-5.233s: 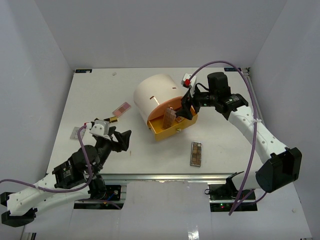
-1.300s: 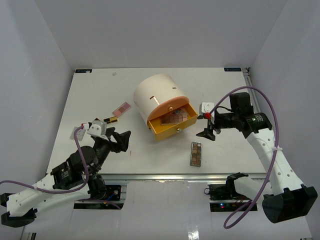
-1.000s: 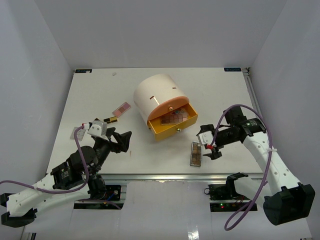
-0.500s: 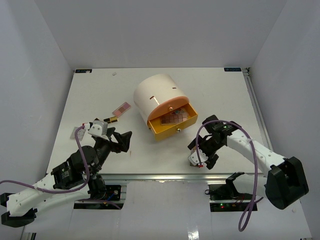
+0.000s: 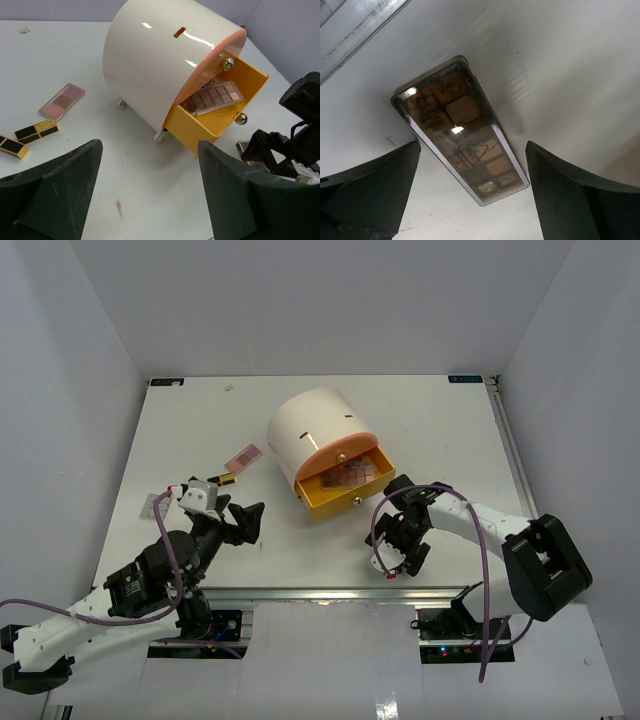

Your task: Organize the makeup

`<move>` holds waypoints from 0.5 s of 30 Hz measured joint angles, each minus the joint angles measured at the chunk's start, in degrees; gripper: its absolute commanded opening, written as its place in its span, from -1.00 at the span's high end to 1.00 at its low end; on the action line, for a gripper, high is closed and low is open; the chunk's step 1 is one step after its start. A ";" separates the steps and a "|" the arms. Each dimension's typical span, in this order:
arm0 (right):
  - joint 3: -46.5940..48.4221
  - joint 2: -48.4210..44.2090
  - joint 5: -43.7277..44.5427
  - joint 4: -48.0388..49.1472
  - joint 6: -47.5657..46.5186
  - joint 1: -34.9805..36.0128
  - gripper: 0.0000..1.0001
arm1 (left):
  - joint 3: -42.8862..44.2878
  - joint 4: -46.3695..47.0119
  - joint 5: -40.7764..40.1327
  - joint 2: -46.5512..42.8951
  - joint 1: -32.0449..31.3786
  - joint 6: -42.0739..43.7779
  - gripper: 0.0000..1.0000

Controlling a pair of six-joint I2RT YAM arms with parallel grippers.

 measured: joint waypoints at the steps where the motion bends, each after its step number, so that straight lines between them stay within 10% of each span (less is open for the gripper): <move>1: 0.01 0.56 0.18 -0.01 -0.01 0.25 -0.88 | 0.00 0.00 0.01 -0.01 0.00 -0.01 -0.76; 7: 0.22 1.24 1.26 0.00 -0.15 2.19 -1.00 | 0.00 -0.01 0.02 -0.02 0.00 0.00 -0.76; 15: 2.77 4.85 3.41 -2.37 -0.04 4.63 -0.58 | 0.00 0.00 0.02 -0.04 0.00 -0.02 -0.76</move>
